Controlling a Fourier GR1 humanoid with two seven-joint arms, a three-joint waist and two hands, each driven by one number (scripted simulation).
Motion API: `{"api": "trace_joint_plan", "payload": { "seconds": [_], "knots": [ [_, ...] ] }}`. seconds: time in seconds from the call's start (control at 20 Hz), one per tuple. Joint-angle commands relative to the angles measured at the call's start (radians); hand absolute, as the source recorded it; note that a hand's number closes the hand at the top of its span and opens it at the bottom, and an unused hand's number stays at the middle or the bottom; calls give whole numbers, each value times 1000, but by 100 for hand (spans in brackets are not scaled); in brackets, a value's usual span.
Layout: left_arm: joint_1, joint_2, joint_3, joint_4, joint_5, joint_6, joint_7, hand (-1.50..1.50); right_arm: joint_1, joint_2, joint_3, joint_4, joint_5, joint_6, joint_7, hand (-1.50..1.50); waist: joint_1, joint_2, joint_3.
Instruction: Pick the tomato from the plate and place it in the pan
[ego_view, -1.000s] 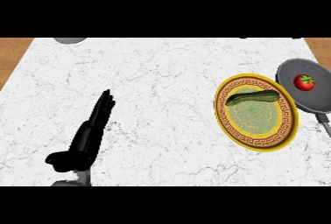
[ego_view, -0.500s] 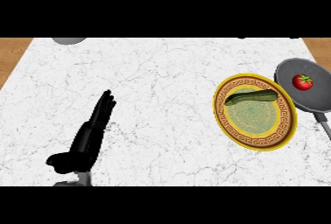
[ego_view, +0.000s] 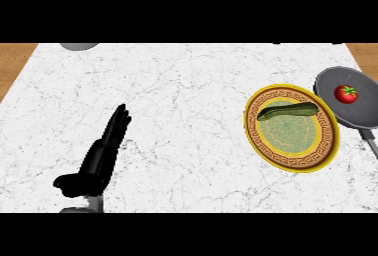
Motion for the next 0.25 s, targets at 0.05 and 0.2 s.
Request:
{"api": "trace_joint_plan", "payload": {
  "seconds": [0.05, 0.2],
  "knots": [
    [-84, -24, 19, 36, -8, 25, 35, 0, 35, 86, 57, -158, -7, -110, 65, -150, -7, -1, -1],
    [46, 3, 11, 18, 20, -38, -56, 0, 44, 57, 61, -97, 15, -154, -6, -150, 1, 0, 0]
  ]
}}
